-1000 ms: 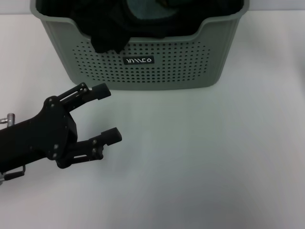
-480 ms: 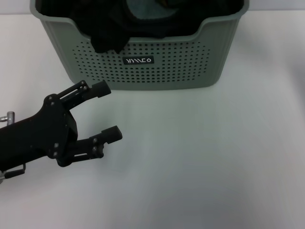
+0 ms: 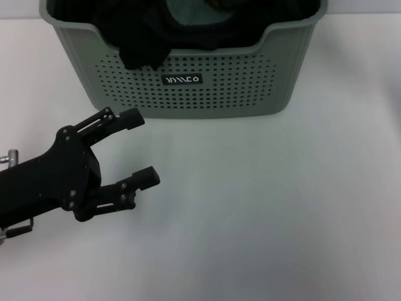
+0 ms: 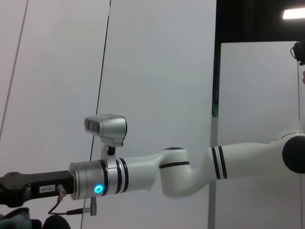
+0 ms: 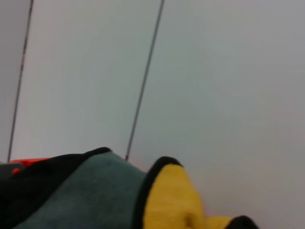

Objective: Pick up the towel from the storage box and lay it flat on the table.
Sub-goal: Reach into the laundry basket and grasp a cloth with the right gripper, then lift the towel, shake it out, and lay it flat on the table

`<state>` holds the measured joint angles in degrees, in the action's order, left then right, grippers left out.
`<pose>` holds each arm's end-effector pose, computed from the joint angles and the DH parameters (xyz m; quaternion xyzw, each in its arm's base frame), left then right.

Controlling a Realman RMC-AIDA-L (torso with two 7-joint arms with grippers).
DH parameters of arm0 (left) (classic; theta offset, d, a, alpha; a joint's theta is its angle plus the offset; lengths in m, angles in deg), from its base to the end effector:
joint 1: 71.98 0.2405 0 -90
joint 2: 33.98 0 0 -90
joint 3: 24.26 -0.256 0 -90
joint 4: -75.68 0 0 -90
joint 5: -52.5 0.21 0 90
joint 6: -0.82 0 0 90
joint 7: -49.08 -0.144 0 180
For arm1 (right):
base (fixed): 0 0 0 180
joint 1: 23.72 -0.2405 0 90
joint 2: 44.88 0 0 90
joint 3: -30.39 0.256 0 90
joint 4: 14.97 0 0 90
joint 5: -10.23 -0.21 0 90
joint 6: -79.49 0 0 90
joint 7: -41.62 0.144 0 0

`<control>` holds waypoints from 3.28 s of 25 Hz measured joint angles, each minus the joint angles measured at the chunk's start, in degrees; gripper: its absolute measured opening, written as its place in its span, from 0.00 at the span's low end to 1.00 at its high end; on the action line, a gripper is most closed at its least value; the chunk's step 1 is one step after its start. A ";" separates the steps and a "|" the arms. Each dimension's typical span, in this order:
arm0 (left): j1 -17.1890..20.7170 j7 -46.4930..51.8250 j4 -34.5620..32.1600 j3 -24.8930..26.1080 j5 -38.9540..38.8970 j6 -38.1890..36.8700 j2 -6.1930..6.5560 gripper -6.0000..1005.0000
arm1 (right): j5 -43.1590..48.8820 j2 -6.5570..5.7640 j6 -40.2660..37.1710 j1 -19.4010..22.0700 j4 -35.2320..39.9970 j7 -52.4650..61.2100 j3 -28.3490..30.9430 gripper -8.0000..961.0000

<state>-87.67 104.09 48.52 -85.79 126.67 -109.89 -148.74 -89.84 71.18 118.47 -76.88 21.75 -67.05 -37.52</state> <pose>-0.2654 0.2349 0.0232 -0.8655 -0.0753 -0.4810 0.1179 0.0913 0.4950 0.0139 -0.8850 0.0593 0.2479 0.3895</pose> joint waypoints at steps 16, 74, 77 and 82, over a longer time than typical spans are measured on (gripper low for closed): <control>0.23 -0.74 0.00 0.01 -0.07 -0.12 -0.20 0.88 | -0.35 -0.29 13.75 6.83 11.49 1.19 -0.01 0.05; 0.78 -2.28 0.00 0.01 -0.10 -0.20 -0.32 0.88 | 12.33 -0.56 7.72 2.36 7.56 15.03 0.20 0.02; 0.90 -2.28 0.00 0.00 -0.10 -0.20 -0.33 0.88 | 10.05 -0.25 11.27 5.69 13.16 14.35 0.20 0.02; 0.88 -2.36 0.00 0.01 -0.10 -0.20 -0.36 0.88 | 0.22 -0.74 27.31 10.40 18.76 8.34 1.85 0.02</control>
<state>-86.79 101.73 48.52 -85.78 126.57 -110.09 -149.10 -89.62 70.44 145.78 -66.48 40.50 -58.72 -35.67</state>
